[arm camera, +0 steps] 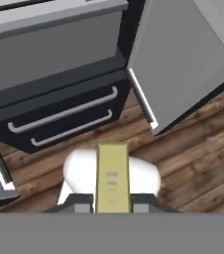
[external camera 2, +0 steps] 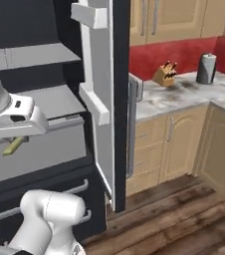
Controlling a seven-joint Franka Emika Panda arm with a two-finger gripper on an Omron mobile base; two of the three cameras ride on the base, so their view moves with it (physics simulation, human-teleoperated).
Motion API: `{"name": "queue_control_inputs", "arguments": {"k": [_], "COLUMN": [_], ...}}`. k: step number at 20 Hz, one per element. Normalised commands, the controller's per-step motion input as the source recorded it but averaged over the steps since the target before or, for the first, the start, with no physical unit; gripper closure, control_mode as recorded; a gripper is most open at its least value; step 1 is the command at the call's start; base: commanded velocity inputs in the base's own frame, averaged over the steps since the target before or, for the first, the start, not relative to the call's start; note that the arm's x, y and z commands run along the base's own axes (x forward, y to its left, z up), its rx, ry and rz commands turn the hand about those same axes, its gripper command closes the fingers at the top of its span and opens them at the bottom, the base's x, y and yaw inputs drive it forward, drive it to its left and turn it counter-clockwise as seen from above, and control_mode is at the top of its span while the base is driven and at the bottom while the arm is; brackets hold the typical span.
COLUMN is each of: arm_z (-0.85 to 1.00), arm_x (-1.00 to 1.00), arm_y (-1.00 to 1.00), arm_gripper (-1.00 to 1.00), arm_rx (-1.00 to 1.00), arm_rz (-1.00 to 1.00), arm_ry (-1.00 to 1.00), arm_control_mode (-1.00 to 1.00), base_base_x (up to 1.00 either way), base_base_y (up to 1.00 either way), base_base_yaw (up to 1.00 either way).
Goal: Pick the egg and butter from the fridge and place them by the bowl for mixing.
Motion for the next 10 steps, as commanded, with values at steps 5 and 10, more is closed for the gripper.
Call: {"name": "queue_control_inputs", "arguments": {"k": [5, 10], "arm_z": [0.0, 0.0], "arm_x": [0.0, 0.0], "arm_y": [0.0, 0.0], "arm_gripper": [1.0, 1.0], "arm_rx": [0.0, 0.0], "arm_rz": [0.0, 0.0], "arm_ry": [0.0, 0.0], "arm_control_mode": [1.0, 1.0], "base_base_x": [-0.28, -0.82], "base_base_y": [0.33, 0.44], "base_base_yaw": [-0.73, -0.52]}}
